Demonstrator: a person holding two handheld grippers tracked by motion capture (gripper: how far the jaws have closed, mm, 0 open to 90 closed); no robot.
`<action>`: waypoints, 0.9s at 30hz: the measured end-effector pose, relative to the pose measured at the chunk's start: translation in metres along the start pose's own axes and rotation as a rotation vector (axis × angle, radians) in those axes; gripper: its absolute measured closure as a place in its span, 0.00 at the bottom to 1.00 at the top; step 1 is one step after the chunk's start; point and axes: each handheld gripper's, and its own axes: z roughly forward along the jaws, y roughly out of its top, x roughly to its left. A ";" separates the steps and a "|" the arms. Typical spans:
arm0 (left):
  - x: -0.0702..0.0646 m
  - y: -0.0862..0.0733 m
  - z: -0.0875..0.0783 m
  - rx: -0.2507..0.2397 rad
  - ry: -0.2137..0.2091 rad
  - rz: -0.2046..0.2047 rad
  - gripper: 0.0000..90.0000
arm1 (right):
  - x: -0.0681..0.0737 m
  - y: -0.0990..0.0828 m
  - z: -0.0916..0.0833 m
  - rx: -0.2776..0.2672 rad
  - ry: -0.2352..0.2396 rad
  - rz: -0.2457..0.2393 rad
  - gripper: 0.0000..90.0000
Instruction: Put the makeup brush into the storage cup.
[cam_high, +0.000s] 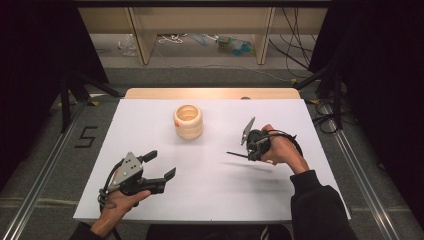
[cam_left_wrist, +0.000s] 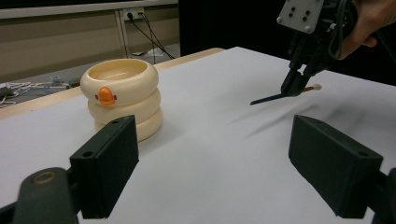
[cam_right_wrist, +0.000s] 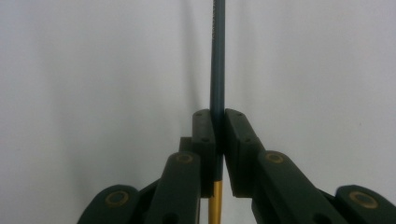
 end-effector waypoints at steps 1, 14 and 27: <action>0.000 0.000 0.000 0.002 0.000 -0.001 0.17 | 0.002 0.001 -0.002 -0.006 -0.009 -0.013 0.93; -0.009 -0.002 0.013 0.069 -0.070 -0.010 0.18 | 0.038 0.021 -0.022 -0.049 -0.034 -0.144 0.93; -0.025 0.001 0.032 0.140 -0.143 -0.002 0.18 | 0.070 0.039 -0.027 -0.059 -0.018 -0.255 0.93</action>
